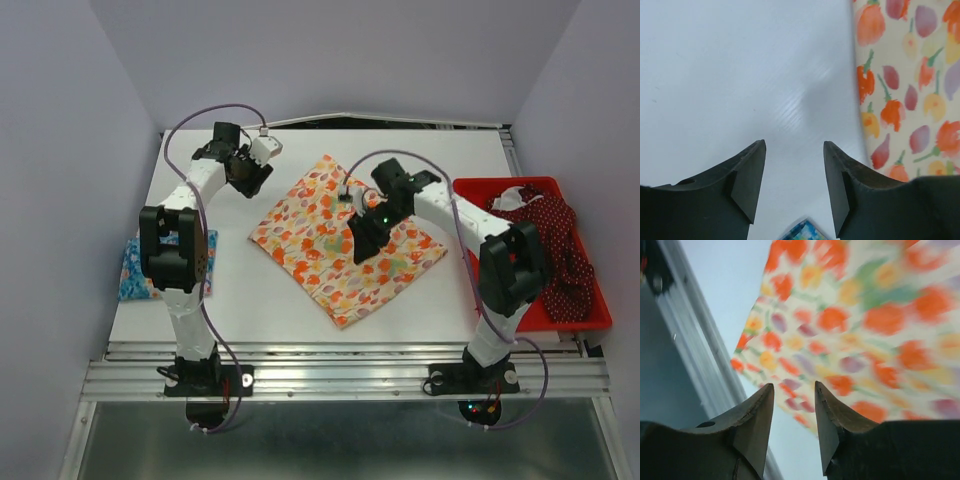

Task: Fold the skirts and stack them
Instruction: Flatten the skirt out

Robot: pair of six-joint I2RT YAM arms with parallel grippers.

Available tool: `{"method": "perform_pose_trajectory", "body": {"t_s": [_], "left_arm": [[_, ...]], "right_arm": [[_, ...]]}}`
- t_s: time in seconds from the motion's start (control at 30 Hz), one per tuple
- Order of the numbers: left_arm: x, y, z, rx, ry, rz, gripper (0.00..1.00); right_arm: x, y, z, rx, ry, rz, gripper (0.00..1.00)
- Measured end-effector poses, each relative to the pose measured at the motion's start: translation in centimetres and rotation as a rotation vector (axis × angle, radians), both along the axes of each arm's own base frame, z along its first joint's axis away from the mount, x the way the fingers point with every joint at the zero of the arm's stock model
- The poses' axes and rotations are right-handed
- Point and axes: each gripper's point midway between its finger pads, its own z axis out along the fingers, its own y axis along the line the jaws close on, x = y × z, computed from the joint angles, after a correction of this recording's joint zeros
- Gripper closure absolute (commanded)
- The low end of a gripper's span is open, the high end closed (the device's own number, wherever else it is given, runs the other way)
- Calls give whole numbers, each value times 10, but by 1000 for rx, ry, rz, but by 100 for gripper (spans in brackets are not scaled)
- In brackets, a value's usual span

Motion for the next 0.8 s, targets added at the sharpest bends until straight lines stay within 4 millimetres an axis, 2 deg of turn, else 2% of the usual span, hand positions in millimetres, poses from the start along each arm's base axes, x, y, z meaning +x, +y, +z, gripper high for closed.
{"method": "perform_pose_trajectory", "body": {"t_s": [0.03, 0.07, 0.1, 0.17, 0.2, 0.23, 0.27, 0.3, 0.37, 0.4, 0.53, 0.57, 0.63, 0.7, 0.73, 0.8], "left_arm": [[-1, -6, 9, -20, -13, -6, 39], [-4, -13, 18, -41, -21, -14, 39], [-9, -19, 28, -60, -27, -22, 39], [-23, -34, 47, -103, -47, -42, 41], [-31, -39, 51, -114, -47, -51, 41], [-48, -46, 55, -131, -36, -65, 42], [-56, -50, 56, -139, -28, -74, 43], [-64, -57, 56, -150, -22, -86, 43], [-86, -69, 41, -169, 27, -107, 45], [-96, -73, 30, -172, 64, -113, 45], [-116, -81, -18, -167, 212, -102, 47], [-116, -79, -34, -155, 249, -82, 47], [-116, -76, -50, -138, 287, -63, 48], [-108, -71, -69, -108, 323, -33, 49], [-103, -70, -74, -102, 337, -22, 50], [-75, -67, -69, -93, 295, 0, 51]], "right_arm": [[19, 3, 14, 28, -39, -32, 56], [47, 1, 33, 61, -106, -77, 56], [76, -5, 50, 89, -175, -127, 57], [131, -31, 68, 85, -282, -235, 58], [149, -40, 70, 78, -313, -269, 58], [169, -54, 67, 55, -346, -307, 59], [190, -75, 55, 14, -364, -355, 59], [200, -90, 40, -28, -364, -380, 59], [204, -110, 8, -112, -331, -397, 59], [200, -115, -11, -151, -303, -391, 59], [172, -121, -51, -231, -229, -343, 60], [164, -123, -58, -249, -215, -329, 60], [146, -127, -78, -284, -181, -301, 60], [134, -128, -81, -284, -181, -283, 60], [126, -129, -83, -276, -183, -277, 60], [103, -129, -82, -262, -167, -261, 60]]}}
